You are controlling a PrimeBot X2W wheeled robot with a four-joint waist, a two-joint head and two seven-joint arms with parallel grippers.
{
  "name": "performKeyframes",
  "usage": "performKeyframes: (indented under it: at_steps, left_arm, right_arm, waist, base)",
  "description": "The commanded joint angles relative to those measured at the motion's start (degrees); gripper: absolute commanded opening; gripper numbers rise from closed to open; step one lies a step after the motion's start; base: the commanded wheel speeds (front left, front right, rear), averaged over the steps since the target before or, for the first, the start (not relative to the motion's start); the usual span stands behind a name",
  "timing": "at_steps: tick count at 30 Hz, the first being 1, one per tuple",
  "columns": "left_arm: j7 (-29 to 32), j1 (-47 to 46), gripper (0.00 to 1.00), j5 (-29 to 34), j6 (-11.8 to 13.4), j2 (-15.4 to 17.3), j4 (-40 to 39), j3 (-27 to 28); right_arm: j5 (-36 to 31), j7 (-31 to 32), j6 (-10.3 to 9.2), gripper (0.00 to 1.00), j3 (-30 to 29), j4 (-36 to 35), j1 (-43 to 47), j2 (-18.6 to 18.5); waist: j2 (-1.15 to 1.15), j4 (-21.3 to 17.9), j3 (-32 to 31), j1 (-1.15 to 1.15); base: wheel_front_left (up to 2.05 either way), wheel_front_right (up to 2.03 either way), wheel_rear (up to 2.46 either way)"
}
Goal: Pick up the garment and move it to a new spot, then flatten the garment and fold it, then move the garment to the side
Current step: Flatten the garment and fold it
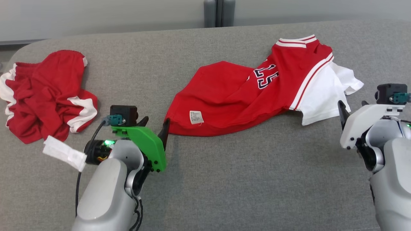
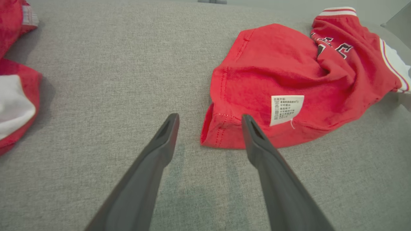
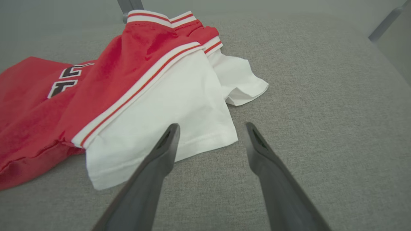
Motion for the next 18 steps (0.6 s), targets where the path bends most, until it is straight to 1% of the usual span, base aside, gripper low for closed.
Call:
performKeyframes:
  at_steps: [1,5,10,14,18]
  left_arm:
    - [1.1,-2.0,1.0,-1.0,0.6,0.1,0.9,-0.6]
    - [3.7,-5.2,1.0,-2.7,2.0,0.0,3.0,-1.9]
    - [6.1,-7.7,1.0,-4.8,3.4,0.0,3.7,-3.8]
    - [7.2,-8.8,1.0,-5.4,4.5,0.0,2.7,-5.2]
    - [8.0,-8.0,1.0,-5.7,5.6,0.0,0.8,-6.5]
  right_arm:
    - [0.7,-0.2,-0.04,1.0,0.6,1.2,-1.8,-0.5]
    - [1.5,-0.6,-0.04,1.0,2.9,5.5,-5.6,-1.7]
    - [2.8,-2.2,-0.04,1.0,4.8,10.3,-9.1,-3.1]
    - [3.5,-4.0,-0.04,1.0,5.5,14.0,-11.5,-4.2]
    - [4.7,-4.4,-0.04,1.0,6.6,17.4,-13.0,-5.1]
  waist:
    - [0.0,-0.7,2.0,0.0]
    - [0.0,-1.5,3.9,0.0]
    - [0.0,-2.0,5.7,0.0]
    - [0.0,-1.9,6.8,0.0]
    - [0.0,-1.5,7.4,0.0]
  base:
    - [0.0,0.0,0.0]
    - [0.0,0.0,0.0]
    - [0.0,0.0,0.0]
    - [0.0,0.0,0.0]
    - [0.0,0.0,0.0]
